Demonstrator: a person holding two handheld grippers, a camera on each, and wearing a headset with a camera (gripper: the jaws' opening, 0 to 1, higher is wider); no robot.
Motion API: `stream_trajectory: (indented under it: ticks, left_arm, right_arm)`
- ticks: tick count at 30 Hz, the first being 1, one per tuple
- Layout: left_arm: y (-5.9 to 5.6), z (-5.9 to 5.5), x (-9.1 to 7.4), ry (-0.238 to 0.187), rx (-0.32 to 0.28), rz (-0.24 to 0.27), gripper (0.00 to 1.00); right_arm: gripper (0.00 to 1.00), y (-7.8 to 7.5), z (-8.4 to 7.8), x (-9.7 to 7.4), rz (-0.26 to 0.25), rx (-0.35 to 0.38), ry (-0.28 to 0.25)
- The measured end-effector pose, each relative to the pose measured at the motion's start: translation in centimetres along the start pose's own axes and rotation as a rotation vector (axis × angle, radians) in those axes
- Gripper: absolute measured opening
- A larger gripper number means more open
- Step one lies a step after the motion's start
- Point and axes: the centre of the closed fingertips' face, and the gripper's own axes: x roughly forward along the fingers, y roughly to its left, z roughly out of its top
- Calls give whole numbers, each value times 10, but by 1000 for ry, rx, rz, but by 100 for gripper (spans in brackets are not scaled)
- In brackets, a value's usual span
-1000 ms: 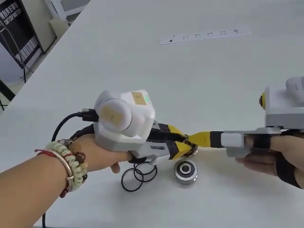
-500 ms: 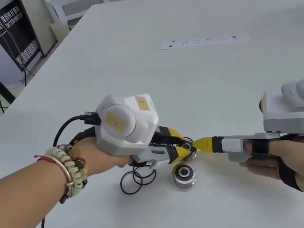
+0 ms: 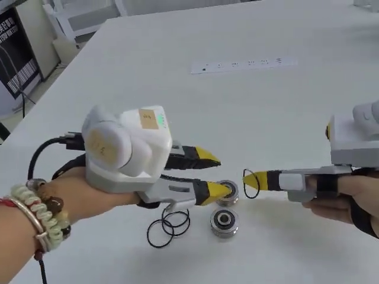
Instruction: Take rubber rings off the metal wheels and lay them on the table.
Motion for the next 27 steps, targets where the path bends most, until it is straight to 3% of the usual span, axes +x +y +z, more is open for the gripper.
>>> stream_trajectory:
  ticks: [4,14,23,27]
  left_arm:
    - [-2,8,-13,-16,18,5,43]
    - [-7,23,-48,-65,26,18,51]
    - [-3,19,-86,-84,-5,84,63]
    - [0,15,-103,-94,-18,111,71]
  right_arm:
    - [0,3,0,-10,-23,4,-13]
    - [0,12,-2,-35,-70,-6,-38]
    - [0,24,-1,-51,-93,-28,-39]
    - [0,36,1,-56,-74,-45,-44]
